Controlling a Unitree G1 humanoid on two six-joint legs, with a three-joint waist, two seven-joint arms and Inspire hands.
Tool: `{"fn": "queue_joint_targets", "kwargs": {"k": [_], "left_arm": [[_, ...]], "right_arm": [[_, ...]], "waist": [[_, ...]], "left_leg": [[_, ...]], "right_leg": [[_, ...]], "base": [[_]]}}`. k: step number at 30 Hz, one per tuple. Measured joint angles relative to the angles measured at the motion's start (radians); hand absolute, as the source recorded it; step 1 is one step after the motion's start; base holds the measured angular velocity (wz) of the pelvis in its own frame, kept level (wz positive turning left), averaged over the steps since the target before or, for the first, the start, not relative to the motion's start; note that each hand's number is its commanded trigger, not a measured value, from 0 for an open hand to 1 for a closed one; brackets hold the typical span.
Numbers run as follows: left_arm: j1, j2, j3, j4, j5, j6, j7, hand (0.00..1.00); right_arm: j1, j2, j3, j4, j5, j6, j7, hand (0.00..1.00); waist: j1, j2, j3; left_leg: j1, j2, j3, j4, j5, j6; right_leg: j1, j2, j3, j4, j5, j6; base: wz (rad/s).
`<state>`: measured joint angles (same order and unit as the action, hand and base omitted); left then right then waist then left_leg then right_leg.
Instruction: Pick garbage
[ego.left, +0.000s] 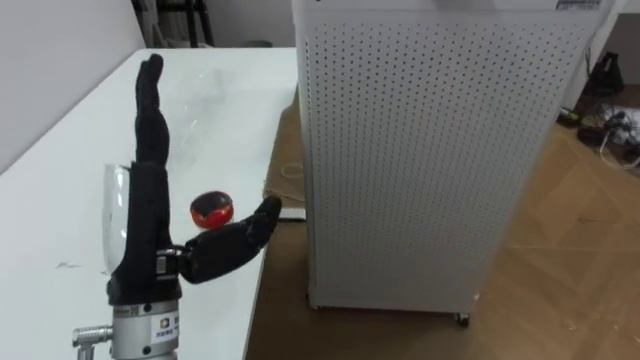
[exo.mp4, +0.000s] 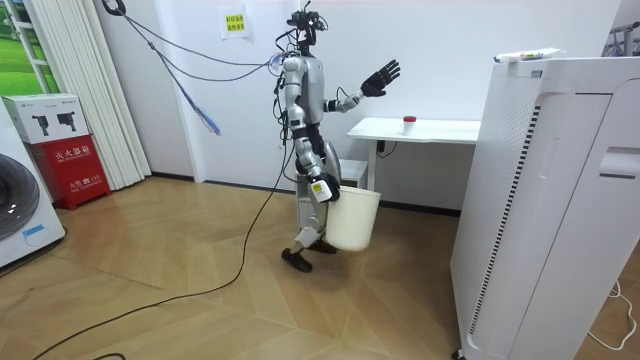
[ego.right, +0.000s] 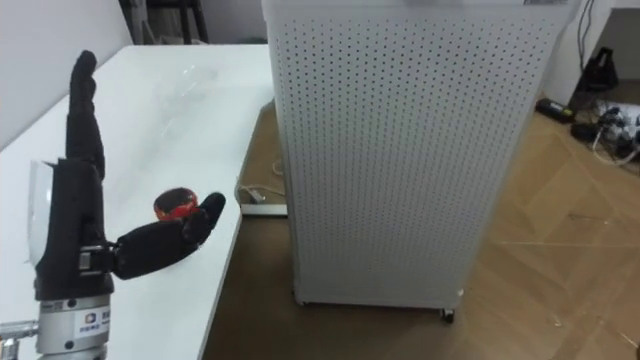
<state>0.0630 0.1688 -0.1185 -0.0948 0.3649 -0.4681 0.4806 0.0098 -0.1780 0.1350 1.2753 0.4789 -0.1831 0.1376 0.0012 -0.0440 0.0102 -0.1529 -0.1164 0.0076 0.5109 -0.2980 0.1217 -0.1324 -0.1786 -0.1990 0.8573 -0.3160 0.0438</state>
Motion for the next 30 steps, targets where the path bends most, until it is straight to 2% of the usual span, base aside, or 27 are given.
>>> {"fn": "queue_joint_targets", "kwargs": {"k": [1,3,4,5,7,8,9,10,11,12,13,15,18,23,25,27,28,29,30], "left_arm": [[-0.001,0.002,0.000,0.004,0.000,0.000,0.006,0.00],[-0.001,0.004,0.000,0.018,-0.002,0.000,0.020,0.00],[-0.001,0.001,0.001,0.033,0.000,0.000,0.023,0.00],[-0.002,-0.006,0.000,0.050,-0.001,0.000,0.027,0.00],[-0.005,-0.010,-0.005,0.077,-0.008,0.000,0.028,0.00],[-0.006,-0.012,-0.015,0.093,-0.009,0.000,0.028,0.00],[-0.006,-0.014,-0.025,0.104,-0.008,0.000,0.028,0.00],[-0.006,-0.016,-0.028,0.107,-0.008,0.001,0.027,0.00],[-0.006,-0.014,-0.031,0.108,-0.011,0.001,0.029,0.00],[-0.006,-0.012,-0.034,0.108,-0.012,0.001,0.031,0.00],[-0.006,-0.007,-0.034,0.109,-0.020,0.001,0.035,0.00],[-0.004,-0.002,-0.040,0.126,-0.030,0.001,0.036,0.00],[0.019,0.003,-0.044,0.136,-0.067,0.005,0.028,0.00],[0.038,0.010,-0.039,0.171,-0.080,0.027,0.007,0.00],[0.038,0.009,-0.039,0.206,-0.080,0.034,0.007,0.00],[0.038,0.010,-0.038,0.219,-0.079,0.035,0.009,0.00],[0.038,0.010,-0.039,0.223,-0.090,0.035,0.009,0.00],[0.028,0.006,-0.045,0.224,-0.098,0.034,0.008,0.00],[0.015,0.003,-0.049,0.224,-0.099,0.035,0.007,0.00]], "right_arm": [[-0.003,-0.001,0.002,-0.004,0.001,-0.001,0.005,1.00],[-0.012,-0.002,0.006,-0.006,0.000,-0.002,0.008,1.00],[-0.017,-0.004,0.013,-0.008,0.000,-0.003,0.006,1.00],[-0.023,-0.004,0.022,-0.008,0.001,-0.002,0.005,1.00],[-0.035,-0.002,0.024,-0.009,0.000,-0.001,0.005,1.00],[-0.039,-0.002,0.023,-0.007,-0.005,0.000,0.003,1.00],[-0.035,-0.002,0.023,-0.009,-0.008,-0.001,-0.001,1.00],[-0.028,-0.001,0.024,-0.018,-0.008,-0.003,-0.005,1.00],[-0.012,0.003,0.024,-0.040,-0.010,-0.005,-0.005,1.00],[-0.009,0.004,0.024,-0.043,-0.011,-0.006,-0.004,1.00],[-0.012,0.004,0.025,-0.047,-0.015,-0.009,-0.001,1.00],[-0.010,0.004,0.040,-0.047,-0.016,-0.013,0.007,1.00],[-0.020,-0.002,0.042,-0.054,-0.016,-0.009,0.016,1.00],[-0.020,-0.019,0.051,-0.058,-0.022,0.000,0.051,1.00],[-0.021,-0.019,0.053,-0.058,-0.044,0.001,0.049,1.00],[-0.022,-0.019,0.061,-0.055,-0.059,0.001,0.048,1.00],[-0.022,-0.016,0.069,-0.053,-0.060,0.001,0.047,1.00],[-0.021,-0.014,0.071,-0.050,-0.051,0.000,0.045,1.00],[-0.021,-0.015,0.070,-0.047,-0.046,0.001,0.043,1.00]], "waist": [[0.006,0.003,0.0055],[0.013,0.011,0.0097],[0.023,0.019,0.0146],[0.037,0.022,0.0148],[0.034,0.024,0.0149],[0.030,0.021,0.0140],[0.021,0.018,0.0124],[0.011,0.019,0.0117],[-0.001,0.014,0.0072],[-0.005,0.014,0.0034],[-0.005,0.017,0.0058],[-0.005,0.021,0.0062],[0.003,0.018,0.0071],[0.021,0.018,0.0070],[0.022,0.017,0.0070],[0.017,0.013,0.0093],[0.006,-0.011,0.0234],[-0.005,-0.010,0.0215],[-0.007,-0.009,0.0220]], "left_leg": [[0.006,0.000,-0.002,-0.006,-0.002,0.004],[0.005,-0.001,-0.008,-0.013,-0.001,0.010],[0.002,-0.001,-0.018,-0.024,0.000,0.014],[0.002,0.002,-0.018,-0.047,0.007,0.015],[0.004,0.014,-0.024,-0.073,0.012,0.012],[0.011,0.021,-0.031,-0.088,0.013,0.009],[0.021,0.024,-0.049,-0.099,0.012,0.002],[0.026,0.028,-0.063,-0.097,0.010,-0.003],[0.030,0.034,-0.081,-0.096,0.003,-0.017],[0.033,0.039,-0.091,-0.096,0.001,-0.021],[0.038,0.053,-0.094,-0.099,-0.002,-0.029],[0.065,0.072,-0.092,-0.116,-0.002,-0.036],[0.112,0.104,-0.092,-0.136,-0.014,-0.062],[0.141,0.125,-0.090,-0.132,-0.014,-0.066],[0.146,0.129,-0.084,-0.123,-0.012,-0.085],[0.112,0.130,-0.058,-0.054,-0.007,-0.109],[0.060,0.126,-0.032,0.033,-0.007,-0.137],[0.008,0.134,-0.036,-0.018,-0.010,-0.145],[-0.020,0.143,-0.035,-0.067,0.004,-0.153]], "right_leg": [[-0.015,-0.003,0.002,0.014,0.020,0.011],[-0.024,-0.001,0.000,0.000,0.028,0.015],[-0.031,0.002,0.003,-0.039,0.004,0.020],[-0.057,0.007,0.012,-0.098,-0.019,0.014],[-0.106,0.029,0.045,-0.200,-0.027,0.003],[-0.131,0.046,0.062,-0.297,-0.006,-0.004],[-0.146,0.060,0.068,-0.391,0.062,-0.001],[-0.146,0.065,0.068,-0.422,0.106,-0.003],[-0.138,0.078,0.059,-0.448,0.184,-0.012],[-0.127,0.079,0.052,-0.446,0.182,-0.017],[-0.111,0.092,0.041,-0.456,0.179,-0.023],[-0.076,0.111,0.036,-0.480,0.175,-0.029],[-0.034,0.136,0.014,-0.485,0.158,-0.045],[0.002,0.153,-0.027,-0.499,0.144,-0.066],[0.024,0.156,-0.032,-0.518,0.139,-0.074],[0.052,0.155,-0.016,-0.548,0.139,-0.074],[0.075,0.145,0.038,-0.574,0.138,-0.073],[0.079,0.145,0.079,-0.584,0.137,-0.070],[0.073,0.146,0.089,-0.581,0.132,-0.062]], "base": [[0.00],[-0.04],[-0.21],[-0.25],[-0.09],[0.19],[0.32],[0.51],[0.44],[0.33],[0.15],[0.10],[0.03],[0.03],[0.04],[0.24],[0.62],[0.73],[0.64]]}}
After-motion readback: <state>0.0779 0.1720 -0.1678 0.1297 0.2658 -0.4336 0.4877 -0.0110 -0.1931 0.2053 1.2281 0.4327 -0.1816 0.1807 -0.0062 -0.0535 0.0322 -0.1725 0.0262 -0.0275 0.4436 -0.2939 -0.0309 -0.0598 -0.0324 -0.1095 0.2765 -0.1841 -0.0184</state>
